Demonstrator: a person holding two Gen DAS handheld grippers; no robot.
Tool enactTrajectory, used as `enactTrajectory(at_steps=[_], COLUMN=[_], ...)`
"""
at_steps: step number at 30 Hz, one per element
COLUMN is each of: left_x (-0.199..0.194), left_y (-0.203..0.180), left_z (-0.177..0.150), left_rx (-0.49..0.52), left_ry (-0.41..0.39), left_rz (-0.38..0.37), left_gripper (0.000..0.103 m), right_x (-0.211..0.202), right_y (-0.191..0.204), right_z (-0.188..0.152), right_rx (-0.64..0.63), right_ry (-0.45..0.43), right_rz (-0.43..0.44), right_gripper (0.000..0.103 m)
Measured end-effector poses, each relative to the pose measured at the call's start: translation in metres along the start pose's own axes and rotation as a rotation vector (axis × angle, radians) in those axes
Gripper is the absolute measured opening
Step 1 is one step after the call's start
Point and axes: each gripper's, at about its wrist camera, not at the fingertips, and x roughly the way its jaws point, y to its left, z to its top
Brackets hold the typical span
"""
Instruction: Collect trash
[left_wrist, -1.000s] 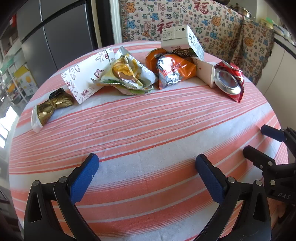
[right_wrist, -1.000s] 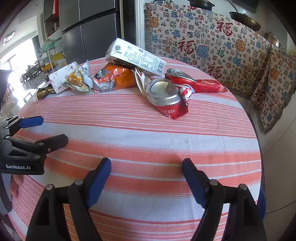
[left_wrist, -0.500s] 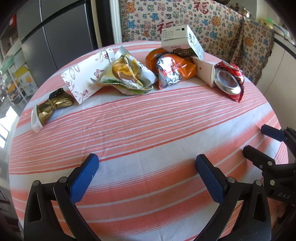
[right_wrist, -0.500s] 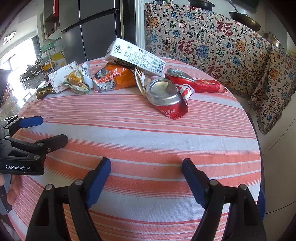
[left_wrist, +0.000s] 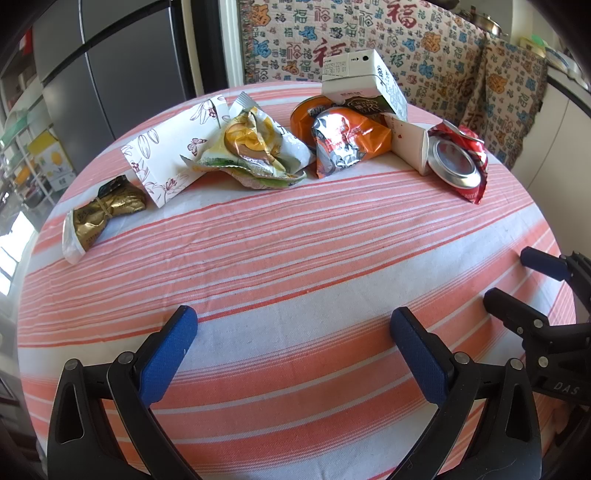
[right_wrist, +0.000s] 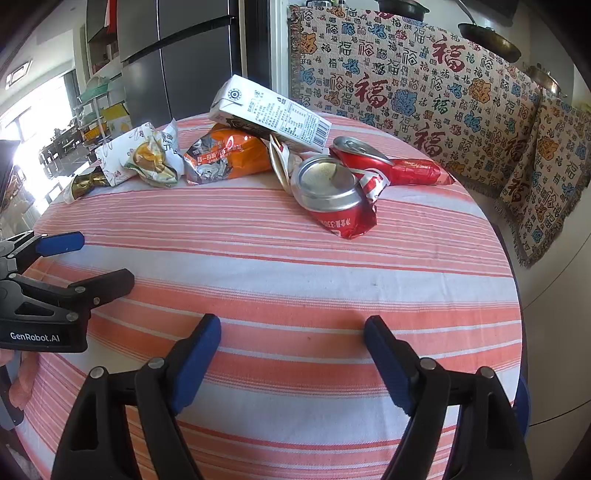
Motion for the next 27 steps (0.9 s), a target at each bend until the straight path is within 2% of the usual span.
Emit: enactTrajectory(at_steps=[6, 10, 13, 17, 20, 23, 27], left_x=[-0.001, -0.012, -0.029, -0.033, -0.025, -0.008, 0.024], left_y=[0.002, 0.018, 0.053, 0.112, 0.139, 0.147, 0.143], left_z=[-0.001, -0.007, 0.000, 0.029, 0.052, 0.066, 0.077], left_rx=[0.008, 0.000, -0.019, -0.065, -0.008, 0.072, 0.163], left_ry=[0.002, 0.016, -0.012, 0.004, 0.002, 0.022, 0.067], left_rz=[-0.016, -0.019, 0.018, 0.008, -0.049, -0.093, -0.083], left_gripper=[0.103, 0.102, 0.102, 0.102, 0.102, 0.102, 0.102], right_x=[0.000, 0.002, 0.002, 0.002, 0.003, 0.003, 0.003], right_y=[0.000, 0.000, 0.000, 0.000, 0.000, 0.000, 0.000], right_z=[0.000, 0.001, 0.001, 0.001, 0.001, 0.001, 0.001], right_rx=[0.001, 0.002, 0.003, 0.003, 0.004, 0.002, 0.002], right_ry=[0.001, 0.002, 0.002, 0.002, 0.003, 0.003, 0.003], right_rz=[0.002, 0.005, 0.007, 0.007, 0.011, 0.018, 0.019], right_gripper=[0.083, 0.083, 0.083, 0.083, 0.084, 0.084, 0.084])
